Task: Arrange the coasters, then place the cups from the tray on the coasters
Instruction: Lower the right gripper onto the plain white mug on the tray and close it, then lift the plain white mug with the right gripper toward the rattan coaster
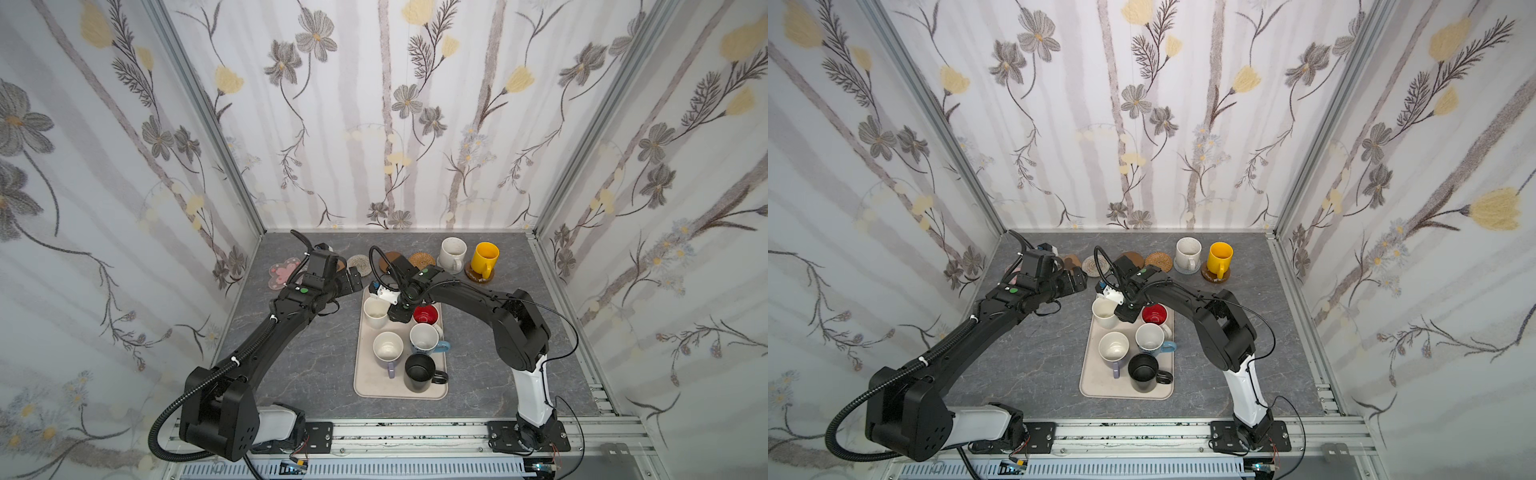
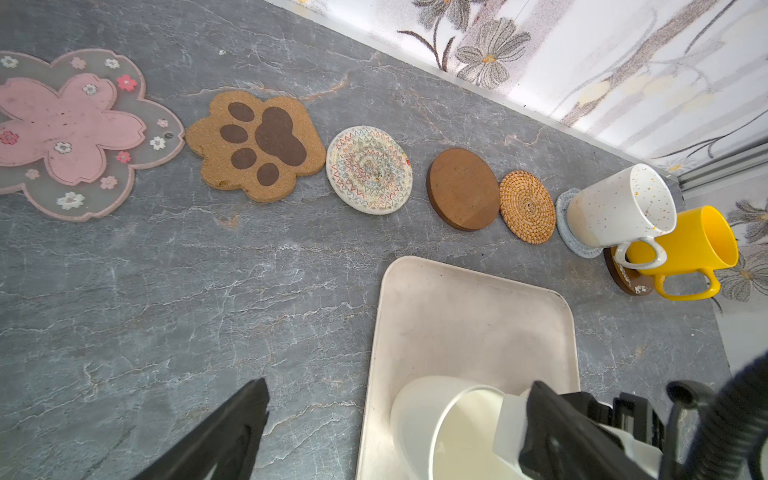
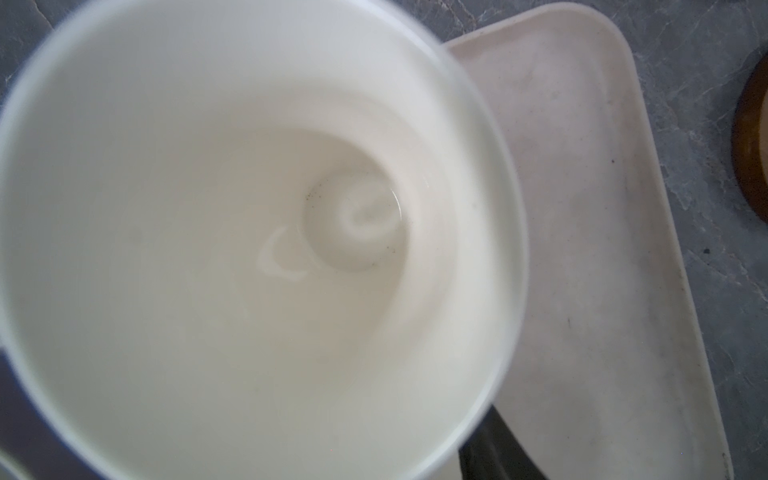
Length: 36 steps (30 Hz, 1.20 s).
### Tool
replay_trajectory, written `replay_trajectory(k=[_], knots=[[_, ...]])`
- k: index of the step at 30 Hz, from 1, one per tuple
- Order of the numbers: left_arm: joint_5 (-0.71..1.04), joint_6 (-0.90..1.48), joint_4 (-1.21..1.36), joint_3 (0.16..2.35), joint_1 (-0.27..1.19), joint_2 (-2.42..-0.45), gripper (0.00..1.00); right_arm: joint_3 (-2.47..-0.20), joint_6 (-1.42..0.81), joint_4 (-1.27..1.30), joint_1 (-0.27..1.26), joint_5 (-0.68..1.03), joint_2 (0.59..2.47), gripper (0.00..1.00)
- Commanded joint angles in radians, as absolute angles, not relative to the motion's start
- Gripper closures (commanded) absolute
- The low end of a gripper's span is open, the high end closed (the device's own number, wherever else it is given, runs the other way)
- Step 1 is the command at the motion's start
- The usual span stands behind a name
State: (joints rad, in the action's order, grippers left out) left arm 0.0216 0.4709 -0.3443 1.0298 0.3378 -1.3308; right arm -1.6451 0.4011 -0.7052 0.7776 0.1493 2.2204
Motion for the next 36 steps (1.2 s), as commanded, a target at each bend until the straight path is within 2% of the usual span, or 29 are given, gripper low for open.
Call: replay_trajectory(k=[1,9,17,20,23,36], knots=[[0.021,0.472,-0.320,1.029,0.334,-1.333,0.00,-1.642,0.398,-0.659,0.781,0.147,2.223,0.55],[0.017,0.472,-0.319,1.028,0.327,-1.331,0.00,-1.635,0.399,-0.654,0.788,0.154,2.215,0.60],[-0.003,0.471,-0.319,1.025,0.321,-1.336,0.00,-1.637,0.391,-0.658,0.788,0.158,2.218,0.73],[-0.008,0.472,-0.319,1.025,0.319,-1.339,0.00,-1.637,0.381,-0.661,0.788,0.158,2.215,0.81],[-0.014,0.468,-0.317,1.024,0.320,-1.341,0.00,-1.634,0.366,-0.660,0.788,0.151,2.208,1.00],[-0.025,0.447,-0.316,1.037,0.331,-1.272,0.00,-1.580,0.266,-0.610,0.788,0.122,2.116,1.00]])
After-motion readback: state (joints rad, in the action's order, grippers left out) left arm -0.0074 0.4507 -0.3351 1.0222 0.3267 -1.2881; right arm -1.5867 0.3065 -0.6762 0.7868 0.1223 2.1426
